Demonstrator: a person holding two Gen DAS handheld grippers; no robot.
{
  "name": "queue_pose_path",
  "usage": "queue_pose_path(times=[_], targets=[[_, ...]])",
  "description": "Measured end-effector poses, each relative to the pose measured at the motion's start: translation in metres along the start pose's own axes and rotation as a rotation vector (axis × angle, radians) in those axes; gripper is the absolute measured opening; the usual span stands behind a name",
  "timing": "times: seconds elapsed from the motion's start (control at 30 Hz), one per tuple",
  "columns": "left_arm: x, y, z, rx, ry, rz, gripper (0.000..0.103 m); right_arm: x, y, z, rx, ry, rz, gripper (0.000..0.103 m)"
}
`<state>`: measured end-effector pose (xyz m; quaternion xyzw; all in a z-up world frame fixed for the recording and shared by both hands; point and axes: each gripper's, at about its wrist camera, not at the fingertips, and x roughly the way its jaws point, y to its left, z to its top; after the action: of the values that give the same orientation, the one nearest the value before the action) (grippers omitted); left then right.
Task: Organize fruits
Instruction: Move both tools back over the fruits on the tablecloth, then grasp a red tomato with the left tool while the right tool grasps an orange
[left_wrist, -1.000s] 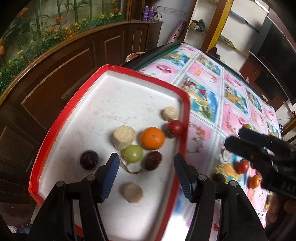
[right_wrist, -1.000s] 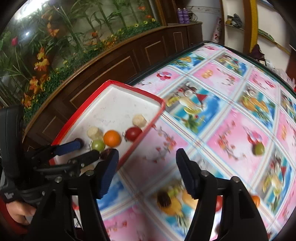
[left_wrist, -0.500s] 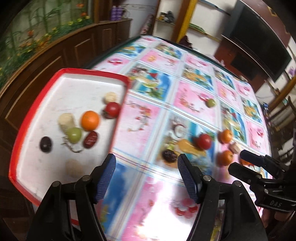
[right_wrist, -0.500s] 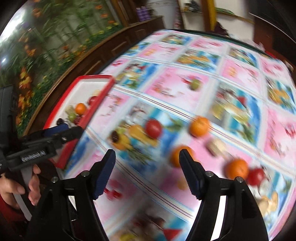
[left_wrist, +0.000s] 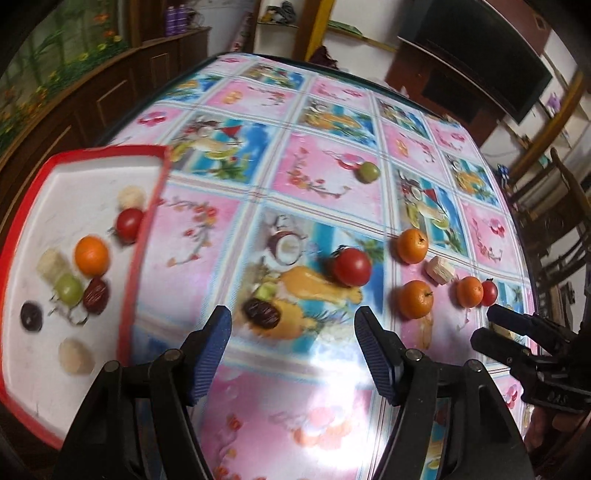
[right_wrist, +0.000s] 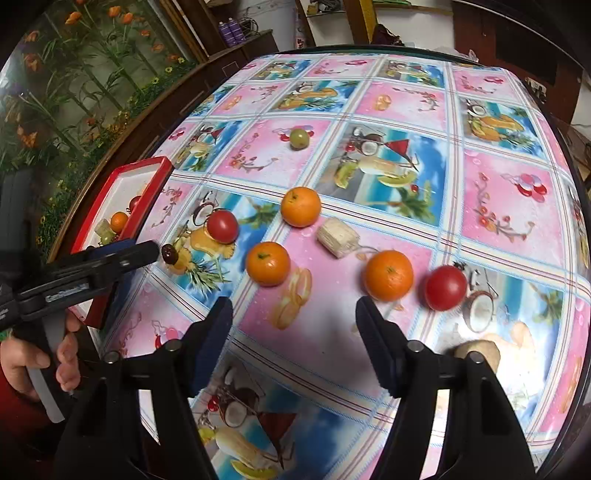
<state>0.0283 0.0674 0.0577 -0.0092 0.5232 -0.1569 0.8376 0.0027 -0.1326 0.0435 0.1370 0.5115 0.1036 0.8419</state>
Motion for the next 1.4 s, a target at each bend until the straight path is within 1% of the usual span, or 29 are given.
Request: queue_pose_path(times=[0.03,0.1,0.23,0.47,0.57,0.6,0.63,0.77,0.83,0.93,1.03,1.07,1.13,1.17,1.23,1.3,1.4], targets=[[0.005,-0.003,0.003,0.010,0.004,-0.005,0.069,0.003,0.002,0.001,-0.004,0.002,0.006,0.062],[0.014,-0.009,0.009,0.027,0.014,-0.010,0.069,0.009,0.007,0.004,-0.004,0.011,0.008,0.061],[0.032,-0.021,0.019,0.064,0.042,-0.030,0.067,0.023,0.016,0.010,-0.007,0.027,0.004,0.056],[0.049,-0.026,0.031,0.095,0.063,-0.048,0.067,0.050,0.027,0.023,-0.017,0.054,-0.036,0.054],[0.055,-0.027,0.033,0.115,0.072,-0.048,0.067,0.061,0.030,0.026,-0.024,0.071,-0.056,0.049],[0.057,-0.028,0.033,0.122,0.078,-0.051,0.065,0.065,0.031,0.026,-0.024,0.076,-0.064,0.045],[0.059,-0.028,0.033,0.126,0.084,-0.053,0.063,0.068,0.030,0.026,-0.023,0.082,-0.074,0.038],[0.063,-0.032,0.034,0.140,0.089,-0.063,0.060,0.066,0.031,0.025,-0.022,0.073,-0.089,0.038],[0.065,-0.034,0.034,0.152,0.092,-0.073,0.058,0.062,0.029,0.023,-0.019,0.070,-0.096,0.038],[0.068,-0.042,0.033,0.182,0.093,-0.080,0.049,0.053,0.022,0.020,0.014,0.063,-0.100,0.038],[0.071,-0.053,0.031,0.225,0.097,-0.087,0.036,0.046,0.016,0.018,0.038,0.055,-0.097,0.038],[0.072,-0.056,0.031,0.233,0.096,-0.091,0.030,0.043,0.014,0.017,0.045,0.052,-0.096,0.038],[0.072,-0.062,0.029,0.261,0.081,-0.066,0.030,0.039,0.013,0.016,0.054,0.046,-0.093,0.038],[0.071,-0.062,0.029,0.261,0.078,-0.067,0.030,0.038,0.013,0.016,0.055,0.044,-0.092,0.038],[0.070,-0.057,0.029,0.244,0.081,-0.081,0.029,0.035,0.014,0.016,0.051,0.039,-0.088,0.038],[0.068,-0.051,0.029,0.230,0.073,-0.072,0.029,0.033,0.017,0.017,0.042,0.036,-0.080,0.038],[0.059,-0.037,0.030,0.183,0.055,-0.077,0.029,0.029,0.023,0.019,0.018,0.031,-0.063,0.038]])
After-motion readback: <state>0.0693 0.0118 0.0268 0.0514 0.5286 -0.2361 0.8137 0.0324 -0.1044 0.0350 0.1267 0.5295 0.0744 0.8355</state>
